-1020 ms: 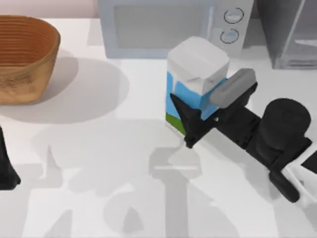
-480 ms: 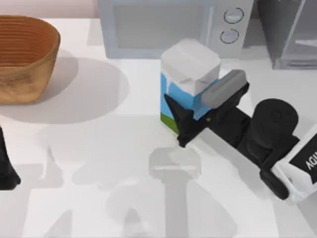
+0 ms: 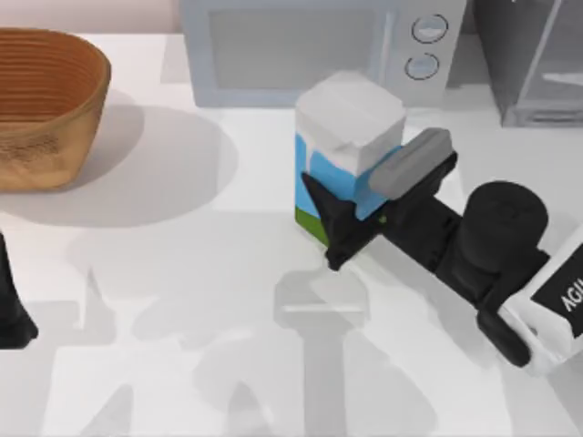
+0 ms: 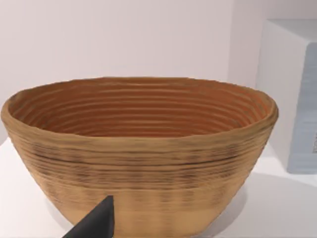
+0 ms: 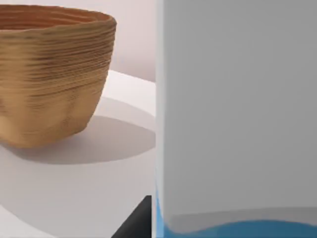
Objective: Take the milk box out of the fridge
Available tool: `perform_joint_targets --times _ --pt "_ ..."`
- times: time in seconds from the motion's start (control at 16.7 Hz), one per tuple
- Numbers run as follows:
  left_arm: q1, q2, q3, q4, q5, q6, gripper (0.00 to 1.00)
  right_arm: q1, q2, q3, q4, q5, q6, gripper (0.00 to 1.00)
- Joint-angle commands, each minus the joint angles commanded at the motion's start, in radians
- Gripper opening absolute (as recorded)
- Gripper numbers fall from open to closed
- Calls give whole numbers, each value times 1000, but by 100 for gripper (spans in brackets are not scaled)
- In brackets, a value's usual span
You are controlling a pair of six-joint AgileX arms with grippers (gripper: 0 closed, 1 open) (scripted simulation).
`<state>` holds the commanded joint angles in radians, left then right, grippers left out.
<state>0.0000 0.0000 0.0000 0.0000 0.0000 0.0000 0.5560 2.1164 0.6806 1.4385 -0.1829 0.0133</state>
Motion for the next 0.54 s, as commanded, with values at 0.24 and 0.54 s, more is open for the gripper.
perform_joint_targets --times 0.24,0.54 --pt "0 0 0 0 0 0 100 0 0 0 0 0 0 100" --pt "0 0 0 0 0 0 100 0 0 0 0 0 0 100"
